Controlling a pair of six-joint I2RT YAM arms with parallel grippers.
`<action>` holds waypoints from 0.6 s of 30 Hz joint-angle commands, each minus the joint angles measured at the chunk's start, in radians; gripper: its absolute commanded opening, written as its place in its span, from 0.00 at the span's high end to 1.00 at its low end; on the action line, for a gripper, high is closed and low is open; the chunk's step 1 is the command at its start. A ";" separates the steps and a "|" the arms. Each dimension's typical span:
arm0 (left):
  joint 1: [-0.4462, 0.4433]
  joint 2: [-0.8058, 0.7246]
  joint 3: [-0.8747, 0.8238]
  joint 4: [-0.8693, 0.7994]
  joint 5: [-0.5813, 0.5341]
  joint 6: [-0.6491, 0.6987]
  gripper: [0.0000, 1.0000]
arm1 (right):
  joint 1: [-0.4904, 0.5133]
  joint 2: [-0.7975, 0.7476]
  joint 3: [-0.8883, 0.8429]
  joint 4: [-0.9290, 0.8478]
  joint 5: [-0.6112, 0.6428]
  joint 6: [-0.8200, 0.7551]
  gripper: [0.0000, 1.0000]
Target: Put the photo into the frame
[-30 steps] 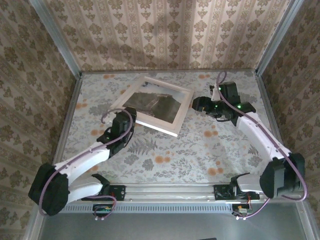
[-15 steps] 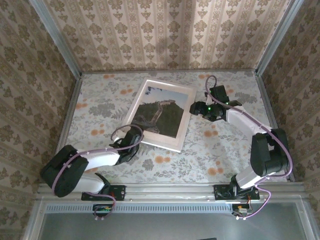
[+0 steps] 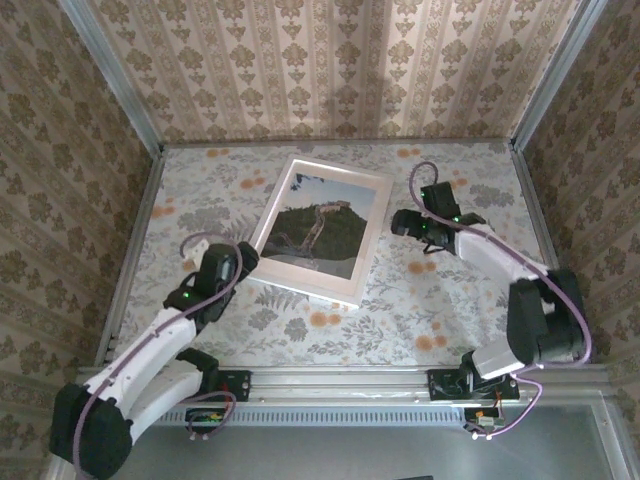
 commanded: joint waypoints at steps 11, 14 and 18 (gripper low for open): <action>0.169 0.204 -0.067 0.577 -0.324 0.868 0.00 | -0.031 -0.044 -0.291 0.528 0.504 -0.288 0.00; 0.251 0.186 -0.112 0.613 -0.238 0.843 0.00 | -0.035 -0.006 -0.323 0.600 0.500 -0.295 0.00; 0.321 0.180 -0.181 0.739 -0.148 0.850 0.00 | -0.046 -0.002 -0.367 0.722 0.452 -0.341 0.00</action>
